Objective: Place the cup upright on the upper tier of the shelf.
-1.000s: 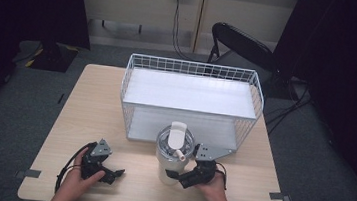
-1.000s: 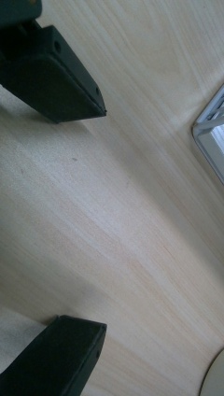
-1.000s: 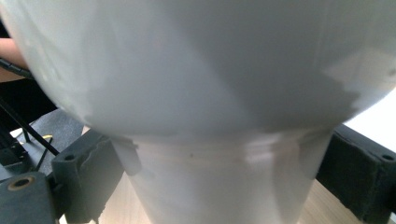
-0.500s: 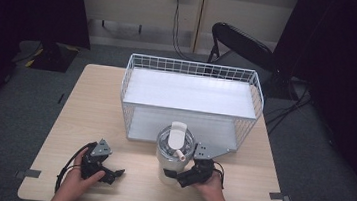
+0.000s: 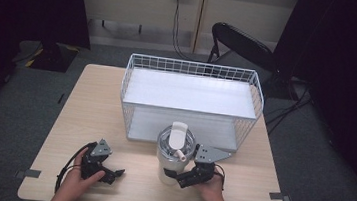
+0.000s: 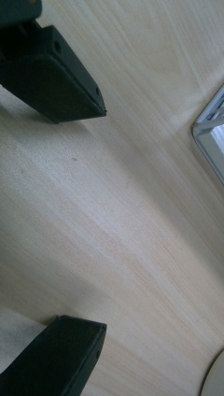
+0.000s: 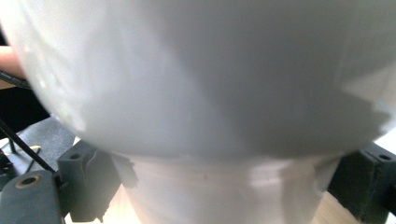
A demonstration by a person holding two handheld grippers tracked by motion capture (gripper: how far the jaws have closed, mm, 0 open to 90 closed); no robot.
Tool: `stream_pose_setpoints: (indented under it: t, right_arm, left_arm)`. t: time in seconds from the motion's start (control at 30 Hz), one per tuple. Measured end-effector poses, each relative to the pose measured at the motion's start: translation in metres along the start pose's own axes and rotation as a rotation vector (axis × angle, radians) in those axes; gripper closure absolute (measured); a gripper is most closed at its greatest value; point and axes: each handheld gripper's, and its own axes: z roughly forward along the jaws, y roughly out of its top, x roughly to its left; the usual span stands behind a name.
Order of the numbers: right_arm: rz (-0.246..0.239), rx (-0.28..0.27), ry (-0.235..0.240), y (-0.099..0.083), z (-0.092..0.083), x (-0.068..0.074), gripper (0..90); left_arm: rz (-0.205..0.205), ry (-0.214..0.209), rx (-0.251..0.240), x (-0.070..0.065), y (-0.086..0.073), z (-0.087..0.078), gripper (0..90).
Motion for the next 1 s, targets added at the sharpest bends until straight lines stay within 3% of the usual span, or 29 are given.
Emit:
stream_pose_setpoints:
  t: [0.17, 0.37, 0.57, 0.73, 1.0]
  right_arm:
    - [0.064, -0.043, 0.015, -0.004, -0.004, -0.003, 10.4]
    - [0.043, -0.057, 0.013, 0.001, -0.012, -0.002, 10.4]
    - [0.017, -0.073, 0.007, 0.014, -0.018, 0.0, 10.4]
    - [-0.019, -0.055, -0.005, 0.029, -0.024, 0.001, 10.4]
    - [-0.017, -0.058, -0.014, 0.041, -0.032, -0.002, 10.4]
  left_arm:
    - [-0.001, 0.0, -0.001, 0.0, 0.0, 0.0, 0.0]
    - [0.0, 0.0, 0.0, 0.0, 0.0, 0.0, 0.0]
    - [-0.001, 0.0, -0.001, 0.0, 0.0, 0.0, 0.0]
    - [-0.003, 0.0, -0.001, 0.0, 0.0, 0.0, 0.0]
    - [-0.002, 0.0, -0.001, 0.0, 0.0, 0.0, 0.0]
